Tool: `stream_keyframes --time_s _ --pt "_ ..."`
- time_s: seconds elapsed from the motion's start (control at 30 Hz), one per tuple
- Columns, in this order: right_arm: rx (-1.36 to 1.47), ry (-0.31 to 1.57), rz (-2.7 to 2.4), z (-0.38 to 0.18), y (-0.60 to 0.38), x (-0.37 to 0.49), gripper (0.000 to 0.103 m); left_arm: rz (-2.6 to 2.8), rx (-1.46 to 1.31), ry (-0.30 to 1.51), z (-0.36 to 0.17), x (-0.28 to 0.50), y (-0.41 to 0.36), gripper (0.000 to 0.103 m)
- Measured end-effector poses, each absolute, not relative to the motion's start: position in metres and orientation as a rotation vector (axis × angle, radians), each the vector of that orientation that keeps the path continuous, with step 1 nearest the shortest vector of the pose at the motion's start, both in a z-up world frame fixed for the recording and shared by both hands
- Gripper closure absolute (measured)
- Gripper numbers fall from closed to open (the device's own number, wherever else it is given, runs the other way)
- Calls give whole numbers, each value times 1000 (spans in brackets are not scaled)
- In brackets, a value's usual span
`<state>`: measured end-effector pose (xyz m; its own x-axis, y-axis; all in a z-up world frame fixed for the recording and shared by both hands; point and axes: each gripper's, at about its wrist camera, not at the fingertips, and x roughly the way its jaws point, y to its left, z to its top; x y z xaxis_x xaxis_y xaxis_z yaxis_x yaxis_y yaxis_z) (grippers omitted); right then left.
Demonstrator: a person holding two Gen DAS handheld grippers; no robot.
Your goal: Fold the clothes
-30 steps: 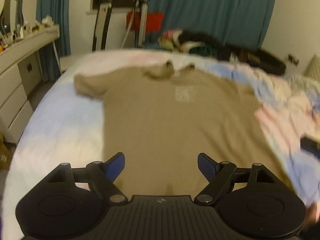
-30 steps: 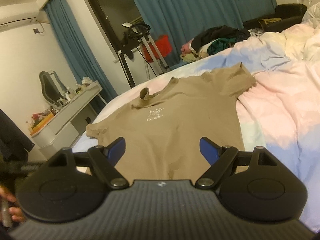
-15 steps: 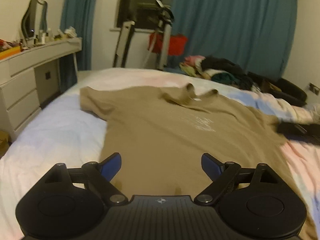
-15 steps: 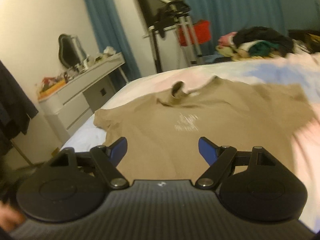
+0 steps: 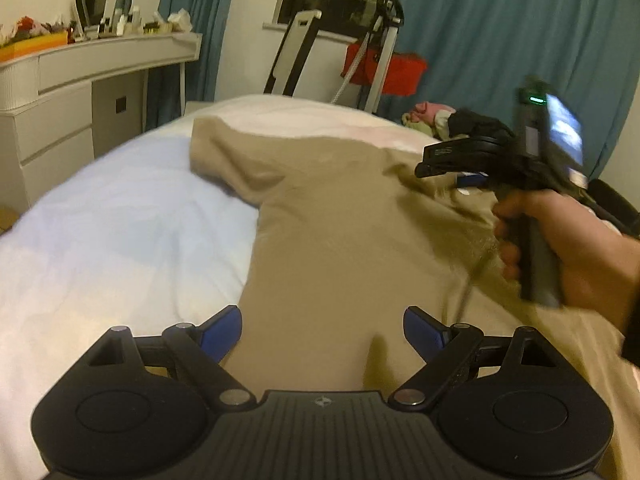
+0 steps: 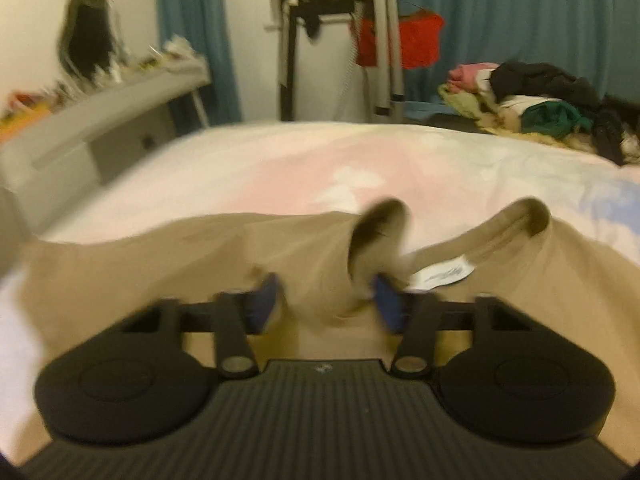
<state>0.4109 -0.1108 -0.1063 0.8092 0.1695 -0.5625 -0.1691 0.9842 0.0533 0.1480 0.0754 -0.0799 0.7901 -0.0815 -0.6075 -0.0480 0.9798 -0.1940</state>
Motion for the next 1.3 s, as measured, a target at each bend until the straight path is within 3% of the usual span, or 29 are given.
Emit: stream_keyframes --time_s 0.03,0.17,0.43,0.57,0.6,0.63,0.67,0.7,1.1,1.3 --pt "-3 599 157 -108 -110 420 93 -21 -195 655 -82 149 74 14" --pt "5 525 125 -101 -106 450 97 -9 -133 613 -88 151 68 14" --pt "-73 550 127 -115 -96 479 97 23 -130 614 -98 161 73 14" --pt "18 548 144 -104 -110 462 92 19 -114 614 -96 161 69 14" --pt "26 552 146 -99 -114 454 76 18 -104 610 -95 160 66 14" --pt "32 551 147 -94 -117 445 50 19 -86 605 -94 159 62 14" --pt "40 533 147 -89 -122 430 36 19 -73 600 -92 157 58 14" --pt "55 498 148 -84 -128 410 14 12 -75 592 -90 154 55 14" --pt "252 399 93 -43 -221 180 14 -75 16 466 -54 98 10 13" --pt "224 339 49 -31 -241 88 14 -138 -55 514 -37 70 3 13"
